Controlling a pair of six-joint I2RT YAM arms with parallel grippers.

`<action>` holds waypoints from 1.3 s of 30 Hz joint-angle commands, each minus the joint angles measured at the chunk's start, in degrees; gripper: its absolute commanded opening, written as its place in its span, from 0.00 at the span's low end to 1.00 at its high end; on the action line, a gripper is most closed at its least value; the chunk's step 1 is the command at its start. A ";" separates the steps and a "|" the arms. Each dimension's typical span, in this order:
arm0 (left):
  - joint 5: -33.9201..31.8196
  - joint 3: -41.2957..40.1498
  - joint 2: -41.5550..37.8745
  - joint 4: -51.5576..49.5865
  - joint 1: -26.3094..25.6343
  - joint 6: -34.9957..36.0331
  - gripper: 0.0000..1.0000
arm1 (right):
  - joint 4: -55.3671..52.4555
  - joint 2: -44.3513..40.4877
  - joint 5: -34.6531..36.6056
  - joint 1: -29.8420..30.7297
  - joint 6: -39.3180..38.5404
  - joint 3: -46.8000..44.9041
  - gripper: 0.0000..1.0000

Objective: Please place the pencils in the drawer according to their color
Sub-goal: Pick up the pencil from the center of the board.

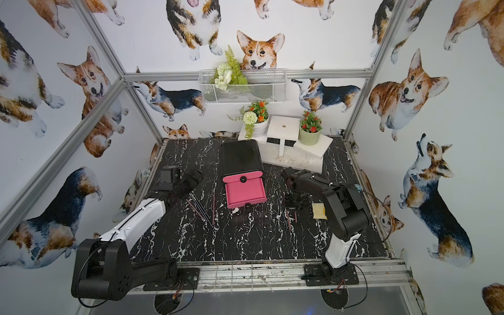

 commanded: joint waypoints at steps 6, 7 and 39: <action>-0.34 0.62 -0.51 -0.51 0.31 1.36 1.00 | -5.93 -14.35 -4.26 0.52 3.25 0.31 0.00; -0.45 0.63 -0.56 -0.61 0.36 1.42 1.00 | -6.64 -16.46 -5.51 0.63 3.92 0.18 0.00; 1.92 1.32 -1.30 -1.76 0.49 1.97 1.00 | 26.45 -18.73 -42.76 15.17 35.49 -4.38 0.00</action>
